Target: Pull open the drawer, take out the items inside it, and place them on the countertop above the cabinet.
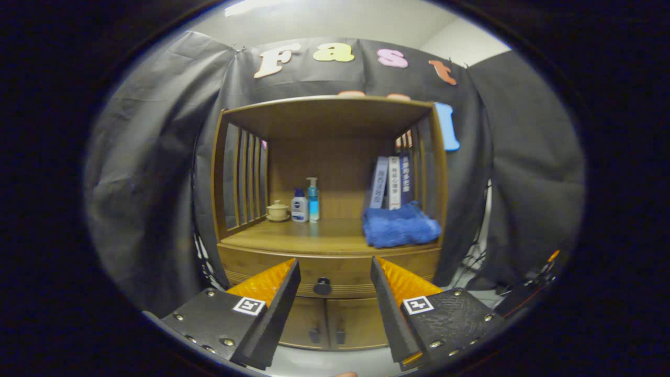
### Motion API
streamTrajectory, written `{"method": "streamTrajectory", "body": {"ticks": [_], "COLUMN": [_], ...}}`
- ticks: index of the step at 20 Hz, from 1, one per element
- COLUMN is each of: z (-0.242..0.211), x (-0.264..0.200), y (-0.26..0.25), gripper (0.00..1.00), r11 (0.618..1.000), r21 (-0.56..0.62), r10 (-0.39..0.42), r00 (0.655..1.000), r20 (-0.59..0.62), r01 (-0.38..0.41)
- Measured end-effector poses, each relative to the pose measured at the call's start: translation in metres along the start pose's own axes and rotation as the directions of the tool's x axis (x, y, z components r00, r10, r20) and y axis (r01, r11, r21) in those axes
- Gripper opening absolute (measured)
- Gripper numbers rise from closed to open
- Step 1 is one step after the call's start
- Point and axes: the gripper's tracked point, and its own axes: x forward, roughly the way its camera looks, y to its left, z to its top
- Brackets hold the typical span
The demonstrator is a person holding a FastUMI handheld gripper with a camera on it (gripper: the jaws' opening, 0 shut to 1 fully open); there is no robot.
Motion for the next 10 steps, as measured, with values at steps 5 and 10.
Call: {"method": "streamTrajectory", "body": {"ticks": [5, 10], "z": [-0.062, -0.130], "x": [0.072, 0.122], "y": [0.015, 0.014], "gripper": [0.78, 0.60], "r11": [0.993, 0.996], "r21": [0.112, 0.092], "r10": [0.041, 0.024], "r00": [0.995, 0.968], "r20": [-0.090, -0.250], "r01": [-0.031, -0.001]}}
